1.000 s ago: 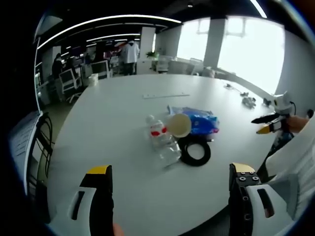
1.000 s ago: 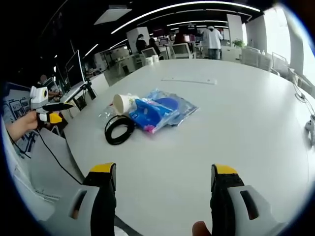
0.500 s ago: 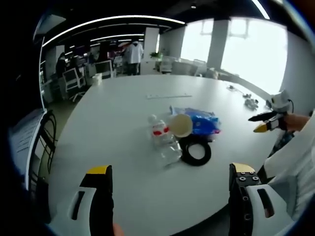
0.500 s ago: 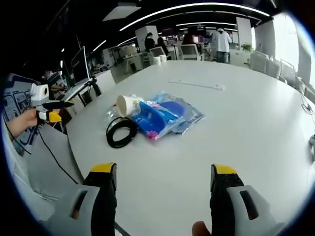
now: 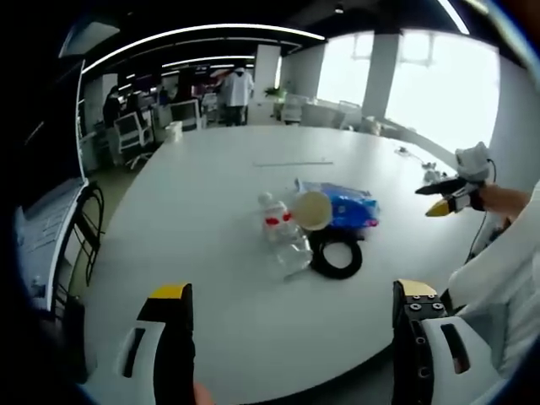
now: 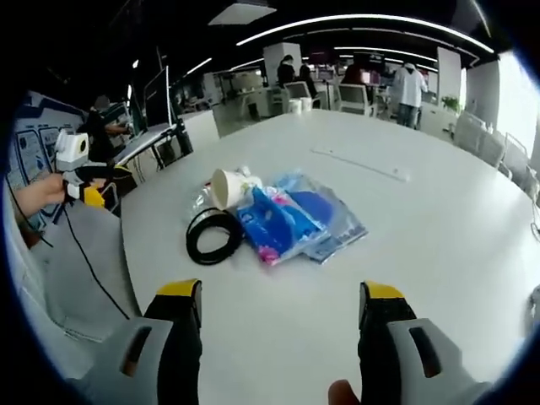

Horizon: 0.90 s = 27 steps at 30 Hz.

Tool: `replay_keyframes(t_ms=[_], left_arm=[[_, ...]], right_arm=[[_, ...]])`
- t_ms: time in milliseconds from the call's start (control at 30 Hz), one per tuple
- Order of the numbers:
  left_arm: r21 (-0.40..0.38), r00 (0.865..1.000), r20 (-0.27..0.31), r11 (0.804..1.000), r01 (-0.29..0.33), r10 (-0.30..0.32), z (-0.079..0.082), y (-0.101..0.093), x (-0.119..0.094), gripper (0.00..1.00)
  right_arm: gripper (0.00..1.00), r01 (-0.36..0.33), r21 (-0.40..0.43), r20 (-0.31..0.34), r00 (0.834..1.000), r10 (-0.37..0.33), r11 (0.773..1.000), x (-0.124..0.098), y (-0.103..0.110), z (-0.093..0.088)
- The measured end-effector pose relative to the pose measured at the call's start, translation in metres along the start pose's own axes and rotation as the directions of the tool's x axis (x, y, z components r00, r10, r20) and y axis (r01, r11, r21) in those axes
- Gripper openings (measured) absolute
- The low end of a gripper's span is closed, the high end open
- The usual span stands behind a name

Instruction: Arrange the tabletop items into an orderly group along one side of the table until the central work area is clear of visible clutter.

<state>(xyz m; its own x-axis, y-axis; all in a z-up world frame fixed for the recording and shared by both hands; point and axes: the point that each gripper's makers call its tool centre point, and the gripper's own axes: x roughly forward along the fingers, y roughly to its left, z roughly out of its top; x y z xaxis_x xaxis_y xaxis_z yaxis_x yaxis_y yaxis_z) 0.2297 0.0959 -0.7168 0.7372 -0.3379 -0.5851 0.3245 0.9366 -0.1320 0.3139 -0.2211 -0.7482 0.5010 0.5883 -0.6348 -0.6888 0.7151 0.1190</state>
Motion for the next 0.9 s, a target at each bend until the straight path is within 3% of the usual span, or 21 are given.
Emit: replay_keyframes(t_ms=[367,900], left_arm=[[-0.03,1.0,-0.004,0.999,-0.028,0.028,-0.009,-0.004,-0.011,0.95],[-0.06,0.999,-0.009,0.997,-0.05,0.049,-0.022,-0.01,-0.022,0.95]], right_arm=[[0.72,-0.063,-0.071,-0.014,0.998,0.062,0.995,0.024,0.011,0.015],[0.71,-0.154,-0.217,-0.043,0.988,0.148,0.964,0.056,0.029,0.045]])
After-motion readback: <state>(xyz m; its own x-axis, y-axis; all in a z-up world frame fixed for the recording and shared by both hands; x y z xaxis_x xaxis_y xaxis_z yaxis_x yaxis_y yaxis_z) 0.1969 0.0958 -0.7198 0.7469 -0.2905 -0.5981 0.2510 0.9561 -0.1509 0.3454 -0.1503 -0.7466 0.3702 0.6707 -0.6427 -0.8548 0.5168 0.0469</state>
